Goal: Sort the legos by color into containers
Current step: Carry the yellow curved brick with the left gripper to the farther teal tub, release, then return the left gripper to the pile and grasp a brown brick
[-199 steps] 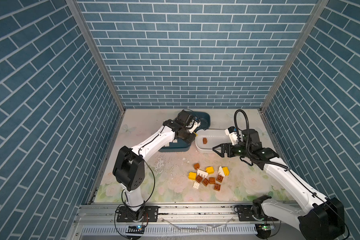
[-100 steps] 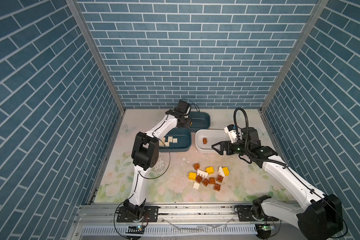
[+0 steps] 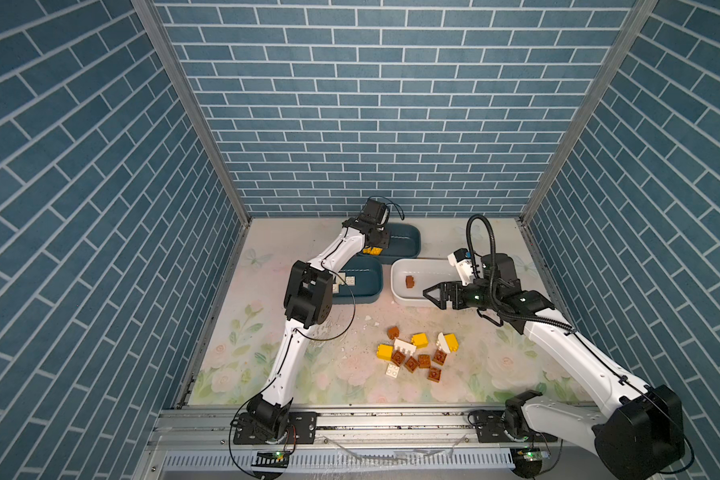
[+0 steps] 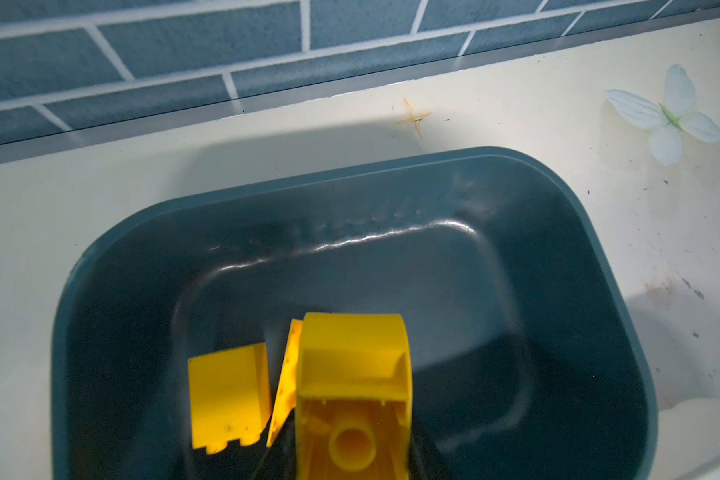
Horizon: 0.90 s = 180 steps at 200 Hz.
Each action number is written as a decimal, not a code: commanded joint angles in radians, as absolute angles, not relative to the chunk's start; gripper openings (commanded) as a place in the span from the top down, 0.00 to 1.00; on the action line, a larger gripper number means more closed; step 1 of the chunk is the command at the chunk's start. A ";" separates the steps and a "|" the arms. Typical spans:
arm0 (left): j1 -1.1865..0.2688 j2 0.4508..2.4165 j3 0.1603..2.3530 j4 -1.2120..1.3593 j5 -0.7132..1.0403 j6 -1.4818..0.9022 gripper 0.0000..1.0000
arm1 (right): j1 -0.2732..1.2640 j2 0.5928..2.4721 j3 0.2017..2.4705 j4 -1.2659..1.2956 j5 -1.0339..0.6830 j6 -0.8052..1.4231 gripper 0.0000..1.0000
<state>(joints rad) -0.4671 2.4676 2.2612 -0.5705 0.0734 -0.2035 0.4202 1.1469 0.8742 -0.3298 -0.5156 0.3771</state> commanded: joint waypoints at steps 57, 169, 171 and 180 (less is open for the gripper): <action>-0.474 2.484 2.341 -0.680 0.122 -0.226 0.45 | 0.410 1.163 0.902 -0.357 -0.521 0.351 0.01; -0.552 2.014 1.789 -0.804 0.174 -0.267 0.29 | 0.407 1.162 0.890 -0.370 -0.528 0.350 0.02; -0.555 2.003 1.771 -0.803 0.176 -0.269 0.29 | 0.407 1.161 0.889 -0.371 -0.528 0.350 0.02; -0.576 1.951 1.696 -0.792 0.178 -0.282 0.29 | 0.408 1.159 0.884 -0.373 -0.528 0.350 0.02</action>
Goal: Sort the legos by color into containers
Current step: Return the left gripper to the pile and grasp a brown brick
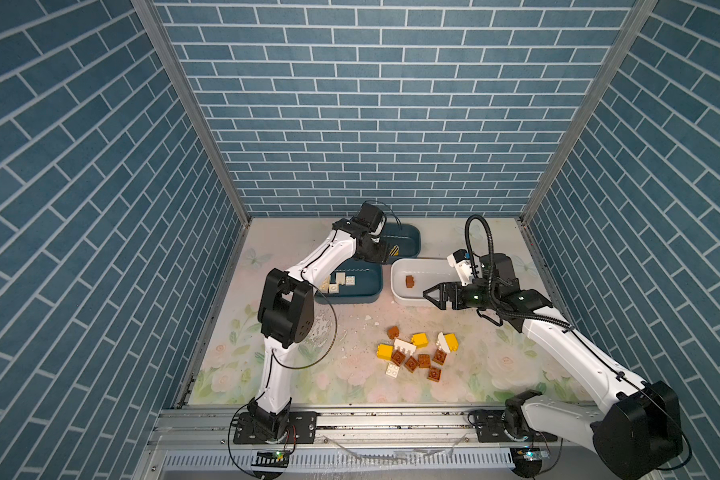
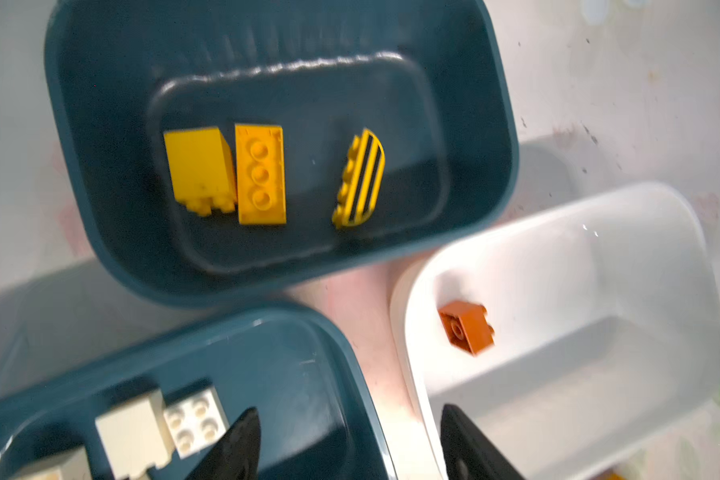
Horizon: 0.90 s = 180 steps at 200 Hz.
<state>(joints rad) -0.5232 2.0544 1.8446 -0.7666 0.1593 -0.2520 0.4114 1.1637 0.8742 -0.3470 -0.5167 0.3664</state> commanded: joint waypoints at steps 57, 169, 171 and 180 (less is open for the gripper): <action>-0.731 1.713 1.316 -0.625 0.245 -0.246 0.29 | 0.408 1.145 0.852 -0.370 -0.528 0.362 0.01; -0.825 1.910 1.265 -0.557 0.188 -0.001 0.42 | 0.410 1.041 0.787 -0.418 -0.491 0.387 0.02; -0.825 1.913 1.265 -0.559 0.187 -0.001 0.43 | 0.410 1.039 0.786 -0.422 -0.490 0.387 0.02; -0.825 1.920 1.262 -0.560 0.181 0.002 0.45 | 0.410 1.028 0.781 -0.429 -0.485 0.388 0.02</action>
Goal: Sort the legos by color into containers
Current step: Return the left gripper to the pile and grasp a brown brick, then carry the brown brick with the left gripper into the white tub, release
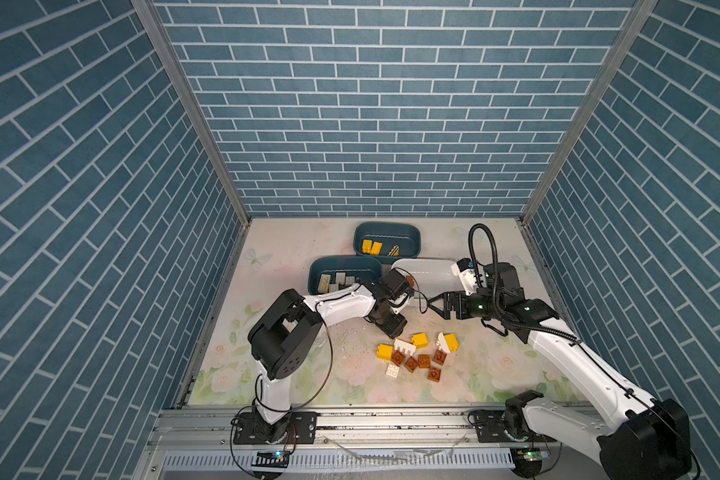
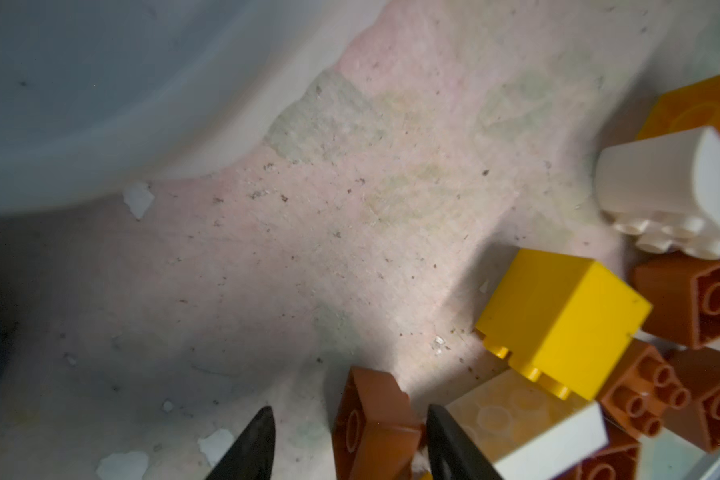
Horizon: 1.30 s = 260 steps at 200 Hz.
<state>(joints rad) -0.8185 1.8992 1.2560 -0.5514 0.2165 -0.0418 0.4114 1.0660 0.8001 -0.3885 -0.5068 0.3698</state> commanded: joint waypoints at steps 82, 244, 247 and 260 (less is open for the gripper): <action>-0.834 1.899 1.224 -0.605 0.168 -0.013 0.79 | 0.410 1.012 0.785 -0.460 -0.483 0.379 0.01; -0.729 2.014 1.694 -0.566 0.216 -0.179 0.79 | 0.362 1.009 0.862 -0.490 -0.439 0.336 0.02; -0.728 2.026 1.706 -0.569 0.206 -0.186 0.79 | 0.361 1.009 0.862 -0.490 -0.439 0.336 0.02; -0.724 2.072 1.758 -0.591 0.148 -0.222 0.79 | 0.362 1.003 0.858 -0.488 -0.436 0.340 0.02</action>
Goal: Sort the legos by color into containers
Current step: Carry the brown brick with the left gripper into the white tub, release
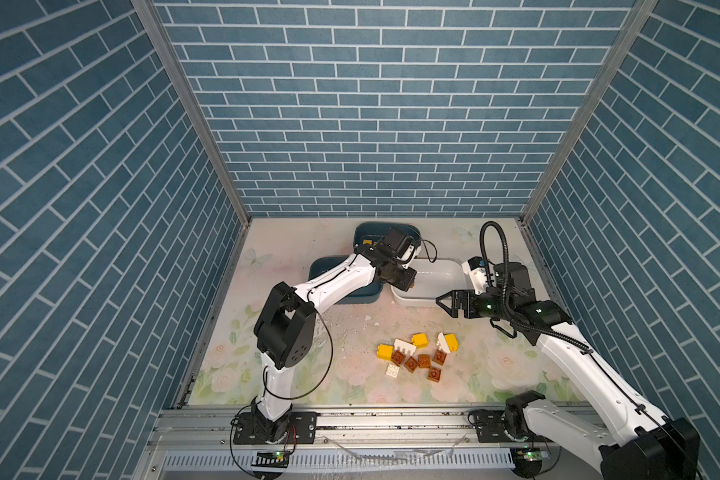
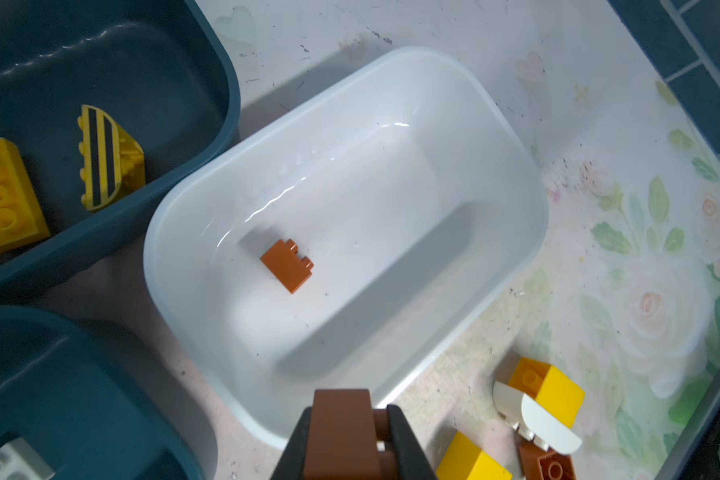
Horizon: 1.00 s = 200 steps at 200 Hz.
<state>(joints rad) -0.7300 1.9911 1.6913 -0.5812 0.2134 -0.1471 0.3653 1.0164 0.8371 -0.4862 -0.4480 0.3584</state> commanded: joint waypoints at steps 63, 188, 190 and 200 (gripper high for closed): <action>-0.710 2.217 1.917 -0.670 -0.049 -0.340 0.72 | 0.362 0.994 0.845 -0.485 -0.438 0.344 0.01; -0.767 2.007 1.756 -0.799 -0.019 -0.367 0.35 | 0.362 1.004 0.824 -0.457 -0.479 0.353 0.01; -0.771 1.995 1.742 -0.799 -0.017 -0.367 0.35 | 0.362 1.003 0.823 -0.455 -0.480 0.354 0.02; -0.790 1.948 1.667 -0.803 -0.019 -0.382 0.34 | 0.362 1.002 0.815 -0.446 -0.484 0.359 0.02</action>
<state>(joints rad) -0.7399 2.0621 1.7870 -0.7509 -0.0410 -0.3622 0.3653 1.0115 0.8345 -0.4728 -0.4606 0.3592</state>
